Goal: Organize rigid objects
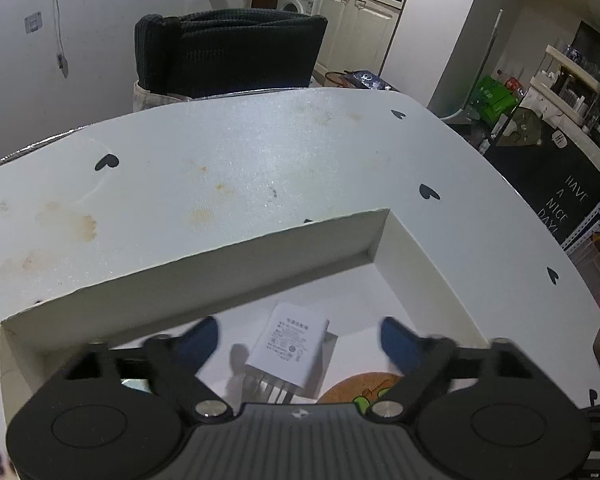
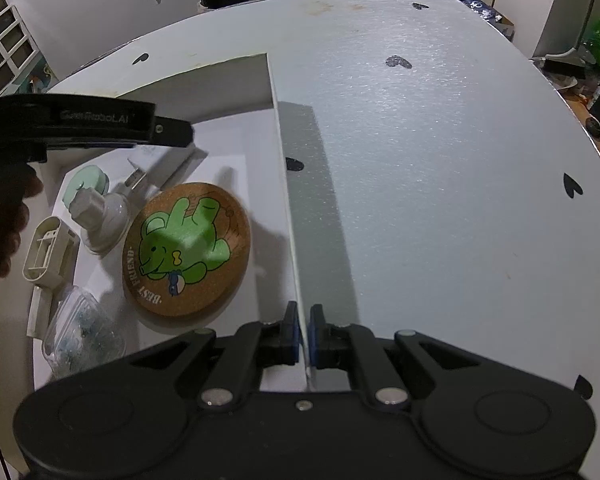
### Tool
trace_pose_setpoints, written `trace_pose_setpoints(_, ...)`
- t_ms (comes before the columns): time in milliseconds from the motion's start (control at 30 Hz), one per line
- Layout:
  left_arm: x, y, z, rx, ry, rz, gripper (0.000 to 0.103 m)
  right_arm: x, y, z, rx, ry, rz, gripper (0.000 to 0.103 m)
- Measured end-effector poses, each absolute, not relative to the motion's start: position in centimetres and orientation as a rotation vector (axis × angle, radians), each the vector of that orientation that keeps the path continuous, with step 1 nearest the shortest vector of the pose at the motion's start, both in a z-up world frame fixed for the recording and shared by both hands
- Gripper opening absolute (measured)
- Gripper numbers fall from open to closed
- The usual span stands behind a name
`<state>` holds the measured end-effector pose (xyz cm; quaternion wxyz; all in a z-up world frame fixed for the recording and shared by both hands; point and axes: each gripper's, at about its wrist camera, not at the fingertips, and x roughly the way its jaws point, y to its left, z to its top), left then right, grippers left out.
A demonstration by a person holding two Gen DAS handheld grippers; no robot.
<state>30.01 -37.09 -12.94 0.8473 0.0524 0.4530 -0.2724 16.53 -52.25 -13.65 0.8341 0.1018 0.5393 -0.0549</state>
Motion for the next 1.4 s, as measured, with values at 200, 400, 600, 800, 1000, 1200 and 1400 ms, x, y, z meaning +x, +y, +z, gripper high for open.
trace_pose_setpoints(200, 29.0, -36.5, -12.4, 0.094, 0.973, -0.586, 0.102, 16.6, -52.5, -13.7, 0.222, 1.14, -0.111, 0.005)
trace_pose_setpoints(400, 27.3, -35.2, -11.2, 0.084, 0.965, -0.604, 0.103, 16.4, -52.5, -13.7, 0.224, 1.134, -0.113, 0.005)
trace_pose_setpoints(600, 25.4, -33.4, -9.4, 0.067, 0.934, -0.615, 0.103, 16.3, -52.5, -13.6, 0.216, 1.131, -0.111, 0.005)
trace_pose_setpoints(800, 23.1, -31.1, -7.0, 0.072, 0.877, -0.607, 0.103, 16.0, -52.2, -13.6, 0.213, 1.121, -0.122, 0.006)
trace_pose_setpoints(1000, 20.3, -28.3, -5.0, 0.08, 0.829, -0.584, 0.103, 15.6, -52.1, -13.6, 0.219, 1.101, -0.138, 0.007)
trace_pose_setpoints(1200, 17.7, -25.4, -3.7, 0.087, 0.794, -0.542, 0.103, 15.2, -52.8, -13.6, 0.275, 1.082, -0.145, 0.008)
trace_pose_setpoints(1400, 15.7, -22.9, -3.1, 0.056, 0.777, -0.508, 0.103, 13.9, -52.4, -11.2, 0.244, 1.015, -0.181, 0.022)
